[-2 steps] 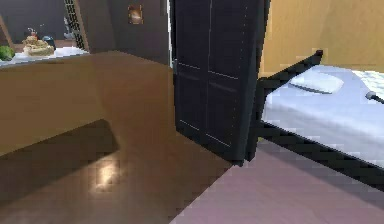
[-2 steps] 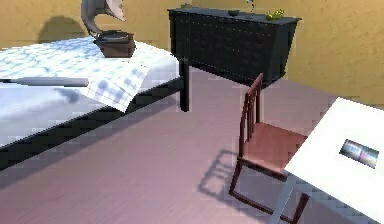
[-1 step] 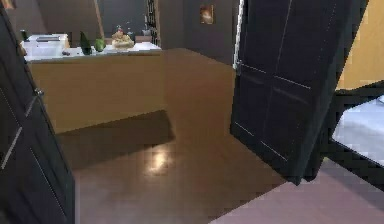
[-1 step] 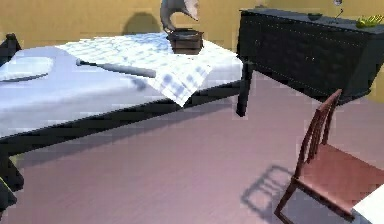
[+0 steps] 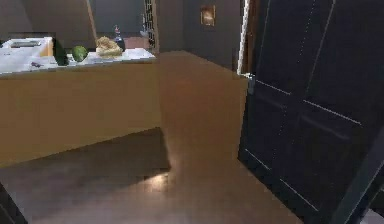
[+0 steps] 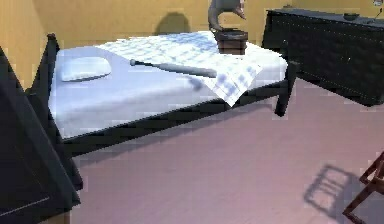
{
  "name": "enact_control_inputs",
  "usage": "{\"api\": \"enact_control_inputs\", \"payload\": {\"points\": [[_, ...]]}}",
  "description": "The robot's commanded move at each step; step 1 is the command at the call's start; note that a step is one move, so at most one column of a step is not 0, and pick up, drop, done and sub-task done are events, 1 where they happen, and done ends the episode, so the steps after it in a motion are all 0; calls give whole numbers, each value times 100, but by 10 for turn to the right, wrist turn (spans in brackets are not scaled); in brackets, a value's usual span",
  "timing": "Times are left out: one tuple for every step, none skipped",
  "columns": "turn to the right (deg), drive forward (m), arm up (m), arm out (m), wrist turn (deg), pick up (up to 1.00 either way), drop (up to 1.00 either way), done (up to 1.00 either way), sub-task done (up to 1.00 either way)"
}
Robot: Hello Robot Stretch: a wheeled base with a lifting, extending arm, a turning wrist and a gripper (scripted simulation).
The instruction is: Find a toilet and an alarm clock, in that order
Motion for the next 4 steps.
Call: {"api": "enact_control_inputs", "payload": {"points": [[0,100,0,0,0,0,0,0,0],[0,100,0,0,0,0,0,0,0],[0,35,0,0,0,0,0,0,0],[-240,0,0,0,0,0,0,0,0]]}}
